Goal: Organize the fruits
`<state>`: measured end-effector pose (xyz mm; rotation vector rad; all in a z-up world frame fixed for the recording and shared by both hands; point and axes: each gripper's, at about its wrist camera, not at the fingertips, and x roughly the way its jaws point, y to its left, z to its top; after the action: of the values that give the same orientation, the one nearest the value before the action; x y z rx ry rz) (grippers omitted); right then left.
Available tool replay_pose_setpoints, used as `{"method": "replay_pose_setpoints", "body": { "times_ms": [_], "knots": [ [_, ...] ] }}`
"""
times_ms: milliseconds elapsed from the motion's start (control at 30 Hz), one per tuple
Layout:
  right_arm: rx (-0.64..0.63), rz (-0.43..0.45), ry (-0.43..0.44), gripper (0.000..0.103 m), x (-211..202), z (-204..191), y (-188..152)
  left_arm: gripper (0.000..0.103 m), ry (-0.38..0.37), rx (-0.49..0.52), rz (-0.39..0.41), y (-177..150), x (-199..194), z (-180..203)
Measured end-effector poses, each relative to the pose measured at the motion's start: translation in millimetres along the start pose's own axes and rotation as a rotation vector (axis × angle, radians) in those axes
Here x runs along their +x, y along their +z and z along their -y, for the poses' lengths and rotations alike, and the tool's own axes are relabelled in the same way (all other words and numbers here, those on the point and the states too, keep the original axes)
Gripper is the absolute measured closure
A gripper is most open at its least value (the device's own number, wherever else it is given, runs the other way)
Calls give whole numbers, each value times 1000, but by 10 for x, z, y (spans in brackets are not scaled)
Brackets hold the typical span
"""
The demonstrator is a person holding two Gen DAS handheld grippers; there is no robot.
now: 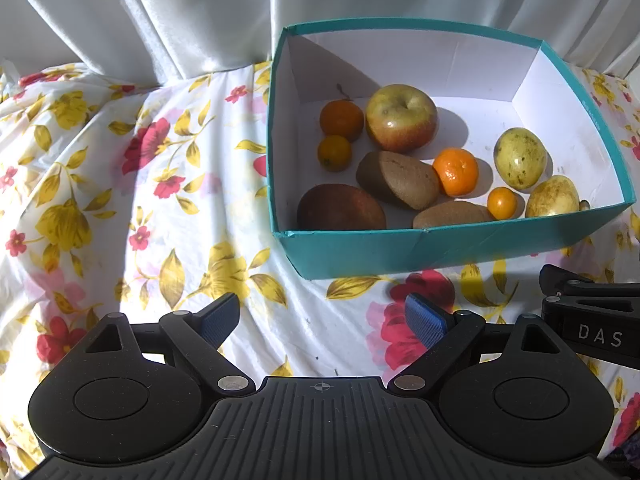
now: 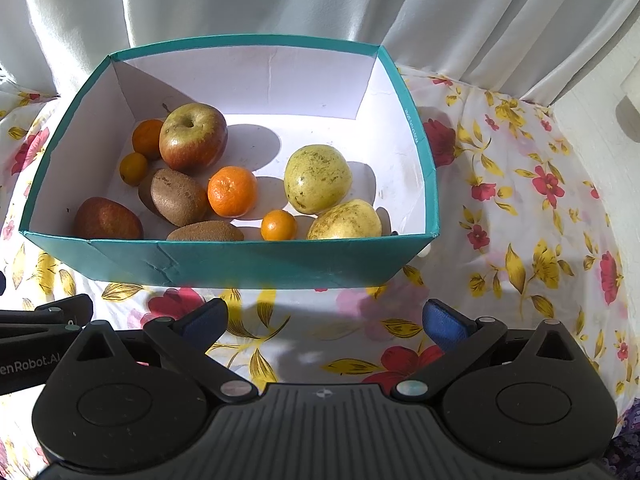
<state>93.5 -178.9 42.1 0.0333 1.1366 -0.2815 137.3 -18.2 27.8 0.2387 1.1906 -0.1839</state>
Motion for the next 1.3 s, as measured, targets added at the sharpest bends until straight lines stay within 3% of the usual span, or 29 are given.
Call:
{"method": "replay_pose_setpoints", "body": {
  "times_ms": [1300],
  "knots": [
    [-9, -8, 0, 0, 46, -39, 2, 10, 8, 5, -19, 7, 57, -18]
  ]
}}
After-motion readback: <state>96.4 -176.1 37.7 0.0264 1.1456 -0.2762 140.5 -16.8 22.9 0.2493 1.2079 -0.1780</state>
